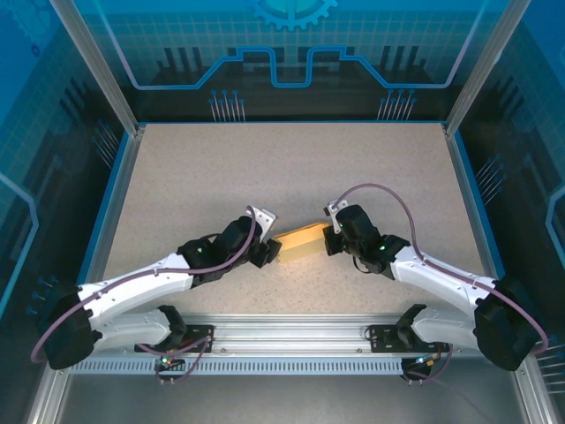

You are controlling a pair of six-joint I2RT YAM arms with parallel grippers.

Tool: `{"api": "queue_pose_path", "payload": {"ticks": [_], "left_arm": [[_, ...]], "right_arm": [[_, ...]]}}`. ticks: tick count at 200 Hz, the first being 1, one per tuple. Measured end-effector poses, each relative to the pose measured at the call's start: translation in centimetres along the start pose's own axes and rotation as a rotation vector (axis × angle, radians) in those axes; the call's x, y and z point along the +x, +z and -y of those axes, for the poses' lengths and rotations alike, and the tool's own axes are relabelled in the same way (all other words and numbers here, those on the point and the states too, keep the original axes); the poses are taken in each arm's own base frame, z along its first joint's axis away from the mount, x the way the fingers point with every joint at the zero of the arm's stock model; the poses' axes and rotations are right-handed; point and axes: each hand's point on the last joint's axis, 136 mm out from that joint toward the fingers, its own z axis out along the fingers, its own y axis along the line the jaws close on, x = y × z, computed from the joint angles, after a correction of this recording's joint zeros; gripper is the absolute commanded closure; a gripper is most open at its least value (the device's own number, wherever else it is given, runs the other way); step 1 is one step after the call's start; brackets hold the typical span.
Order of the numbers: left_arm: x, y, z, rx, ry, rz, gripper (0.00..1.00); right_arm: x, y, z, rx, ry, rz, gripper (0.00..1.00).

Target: Fold the paper box

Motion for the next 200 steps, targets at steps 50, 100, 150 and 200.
{"api": "queue_pose_path", "payload": {"ticks": [50,100,150,200], "left_arm": [[0.0,1.0,0.4,0.013,0.009,-0.050,0.68],[-0.1,1.1,0.7,0.031,0.002,-0.058,0.79],[0.4,1.4,1.2,0.048,-0.045,-0.087,0.89],[-0.1,1.5,1.0,0.036,-0.146,-0.097,0.98]], "right_arm": [[0.0,0.0,-0.2,0.003,-0.007,-0.008,0.97],[0.1,-0.1,-0.3,0.003,-0.011,-0.011,0.97],[0.1,-0.1,-0.3,0.003,-0.011,-0.011,0.97],[0.1,-0.1,-0.3,0.012,-0.008,-0.008,0.97]]}}
